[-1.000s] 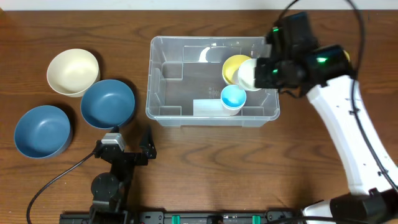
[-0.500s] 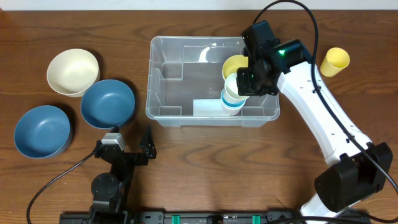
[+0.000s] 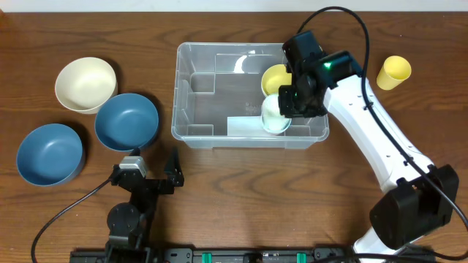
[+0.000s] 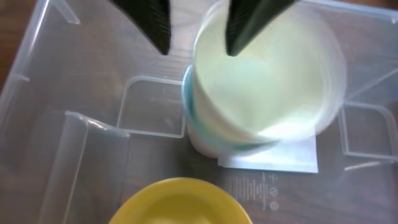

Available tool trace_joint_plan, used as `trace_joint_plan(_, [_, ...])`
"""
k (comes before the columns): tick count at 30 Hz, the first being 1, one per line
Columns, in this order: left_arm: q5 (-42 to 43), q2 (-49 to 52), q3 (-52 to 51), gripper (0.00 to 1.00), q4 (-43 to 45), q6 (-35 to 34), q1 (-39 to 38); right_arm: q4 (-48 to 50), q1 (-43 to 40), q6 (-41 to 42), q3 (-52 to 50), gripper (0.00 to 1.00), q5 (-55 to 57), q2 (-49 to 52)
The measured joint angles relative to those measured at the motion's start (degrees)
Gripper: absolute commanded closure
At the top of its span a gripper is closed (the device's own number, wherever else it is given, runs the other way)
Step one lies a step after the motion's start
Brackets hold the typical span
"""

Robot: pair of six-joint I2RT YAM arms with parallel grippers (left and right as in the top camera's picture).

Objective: Pack container
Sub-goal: 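Lower the white cup onto the stacked cups and release, then move the right gripper to a yellow cup and grasp its rim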

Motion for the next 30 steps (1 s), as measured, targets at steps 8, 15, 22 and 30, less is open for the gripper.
trace_joint_plan(8, [0.0, 0.0, 0.0, 0.02, 0.0, 0.0, 0.0, 3.5, 0.0, -1.0, -0.2, 0.52, 0.2, 0.0])
trace_joint_plan(15, [0.0, 0.0, 0.0, 0.02, 0.0, 0.0, 0.0, 3.6, -2.9, -1.0, 0.8, 0.45, -0.2, 0.0])
trace_joint_plan(22, [0.0, 0.0, 0.0, 0.02, 0.0, 0.0, 0.0, 7.3, -19.6, -0.6, 5.9, 0.37, -0.4, -0.3])
trace_joint_plan(30, [0.0, 0.0, 0.0, 0.02, 0.0, 0.0, 0.0, 13.1, -35.6, 0.3, 6.0, 0.36, 0.1, 1.6])
